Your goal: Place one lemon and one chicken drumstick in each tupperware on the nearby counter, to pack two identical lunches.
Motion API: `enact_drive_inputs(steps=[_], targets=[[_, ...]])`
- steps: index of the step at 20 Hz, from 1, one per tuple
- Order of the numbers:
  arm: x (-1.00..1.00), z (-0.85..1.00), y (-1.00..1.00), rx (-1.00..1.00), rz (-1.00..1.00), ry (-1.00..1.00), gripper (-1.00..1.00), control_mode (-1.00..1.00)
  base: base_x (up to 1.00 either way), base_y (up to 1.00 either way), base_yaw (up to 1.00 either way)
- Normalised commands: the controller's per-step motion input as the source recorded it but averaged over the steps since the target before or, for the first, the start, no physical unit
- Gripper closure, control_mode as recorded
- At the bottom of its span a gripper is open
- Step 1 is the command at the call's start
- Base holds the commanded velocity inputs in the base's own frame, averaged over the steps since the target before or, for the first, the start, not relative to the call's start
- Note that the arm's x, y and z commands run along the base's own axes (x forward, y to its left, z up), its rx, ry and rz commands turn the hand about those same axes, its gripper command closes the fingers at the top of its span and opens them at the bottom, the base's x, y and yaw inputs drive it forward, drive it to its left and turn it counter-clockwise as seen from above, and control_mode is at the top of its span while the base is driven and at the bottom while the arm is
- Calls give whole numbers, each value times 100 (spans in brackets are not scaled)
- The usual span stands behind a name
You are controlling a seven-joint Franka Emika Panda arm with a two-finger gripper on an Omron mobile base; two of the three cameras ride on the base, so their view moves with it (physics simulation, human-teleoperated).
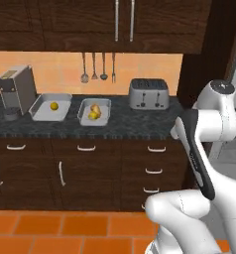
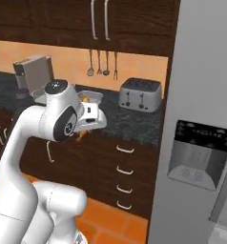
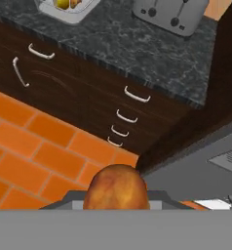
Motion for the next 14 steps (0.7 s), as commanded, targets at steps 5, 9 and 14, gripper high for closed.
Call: enact_drive_inputs(steps=[5,9,14], targets=[[0,0,0,0,0,0,100,100,100,100,-3],[0,0,0,0,0,0,100,100,83,100,-32],[0,0,0,0,0,0,100,100,86,100,-31]])
